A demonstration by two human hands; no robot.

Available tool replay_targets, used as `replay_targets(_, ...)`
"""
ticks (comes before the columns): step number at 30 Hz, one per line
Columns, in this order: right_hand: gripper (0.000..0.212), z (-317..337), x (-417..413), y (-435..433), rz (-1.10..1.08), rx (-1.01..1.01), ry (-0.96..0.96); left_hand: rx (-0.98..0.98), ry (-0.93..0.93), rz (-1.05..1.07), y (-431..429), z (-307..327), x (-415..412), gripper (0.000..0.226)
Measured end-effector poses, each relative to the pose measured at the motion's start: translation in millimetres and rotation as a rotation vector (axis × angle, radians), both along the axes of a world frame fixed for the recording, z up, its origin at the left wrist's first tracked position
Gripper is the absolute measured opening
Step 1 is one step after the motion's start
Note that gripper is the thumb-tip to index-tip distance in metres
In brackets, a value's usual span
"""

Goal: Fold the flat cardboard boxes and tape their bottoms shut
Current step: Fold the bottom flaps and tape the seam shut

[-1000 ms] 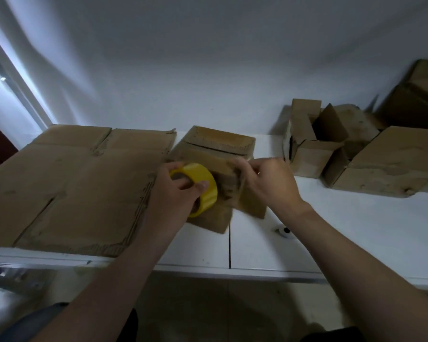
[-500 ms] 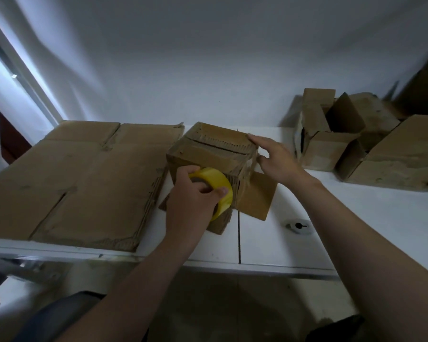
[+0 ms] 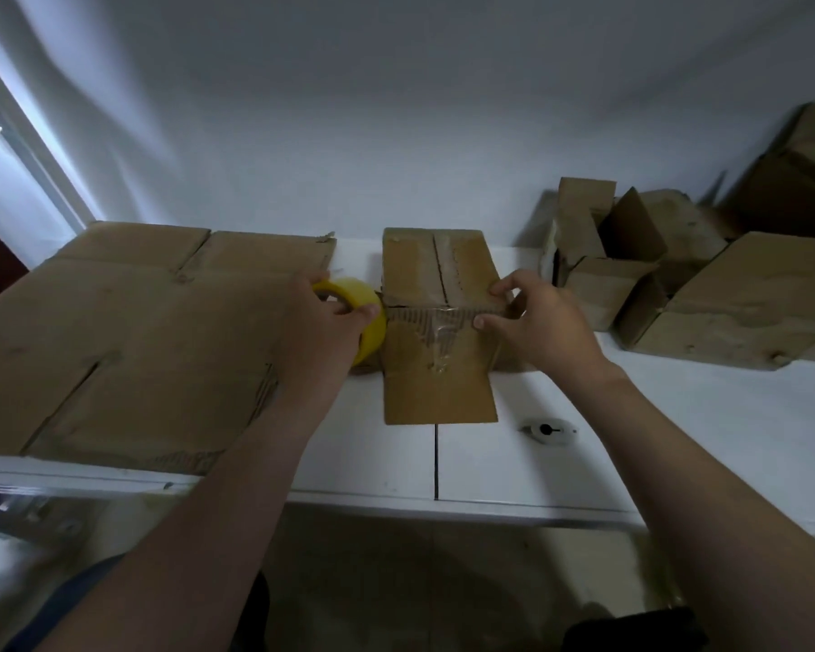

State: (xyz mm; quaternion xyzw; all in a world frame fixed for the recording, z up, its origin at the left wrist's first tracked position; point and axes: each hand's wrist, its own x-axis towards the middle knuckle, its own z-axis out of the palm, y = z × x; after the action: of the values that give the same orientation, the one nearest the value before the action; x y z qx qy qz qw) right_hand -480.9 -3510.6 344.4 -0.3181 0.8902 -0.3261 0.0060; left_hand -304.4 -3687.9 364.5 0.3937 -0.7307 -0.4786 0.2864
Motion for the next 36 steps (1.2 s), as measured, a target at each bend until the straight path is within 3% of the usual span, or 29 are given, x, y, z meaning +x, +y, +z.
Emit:
replay_targets(9, 0.026, -7.5, 20.3, -1.3, 0.065, 0.011, -0.001, -0.078, -0.043, -0.045, -12.7, 7.7, 45.6, 0.071)
replay_targets(11, 0.030, -1.5, 22.7, 0.9, 0.065, 0.059, -0.012, -0.108, -0.048, -0.070, -9.6, 10.6, 59.4, 0.072)
replay_targets(13, 0.040, 7.8, 31.4, 4.0, 0.045, 0.132, 0.094, -0.077, -0.023, -0.101, -2.1, 16.2, 69.6, 0.067)
replay_targets(15, 0.039, 21.9, 50.6, 4.7, 0.071, 0.072, 0.183, -0.011, 0.005, -0.130, 6.1, 22.8, 75.6, 0.064)
replay_targets(17, 0.036, 38.5, 74.8, 2.4, 0.171, -0.071, 0.123, 0.031, 0.023, -0.154, 15.3, 32.4, 77.6, 0.062)
replay_targets(19, 0.047, 55.5, 101.6, 0.9, 0.277, -0.135, -0.013, 0.033, 0.015, -0.161, 23.6, 42.5, 76.8, 0.063)
replay_targets(23, 0.094, 76.0, 148.8, 6.9, 0.377, -0.164, -0.114, -0.002, 0.039, -0.149, 44.5, 68.5, 79.7, 0.056)
replay_targets(26, 0.081, 80.8, 164.8, 12.6, 0.357, -0.337, -0.072, 0.072, 0.135, -0.176, 57.4, 80.9, 83.2, 0.057)
replay_targets(28, 0.070, 84.9, 166.8, 16.4, 0.353, -0.395, -0.002, 0.077, 0.194, -0.168, 63.0, 87.7, 87.7, 0.041)
replay_targets(32, 0.055, 96.5, 164.0, 29.6, 0.355, -0.371, 0.200, -0.058, 0.265, -0.144, 67.8, 99.9, 96.7, 0.004)
replay_targets(36, 0.050, 107.0, 159.7, 38.5, 0.417, -0.315, 0.356, -0.042, 0.289, -0.150, 70.1, 114.1, 98.8, 0.007)
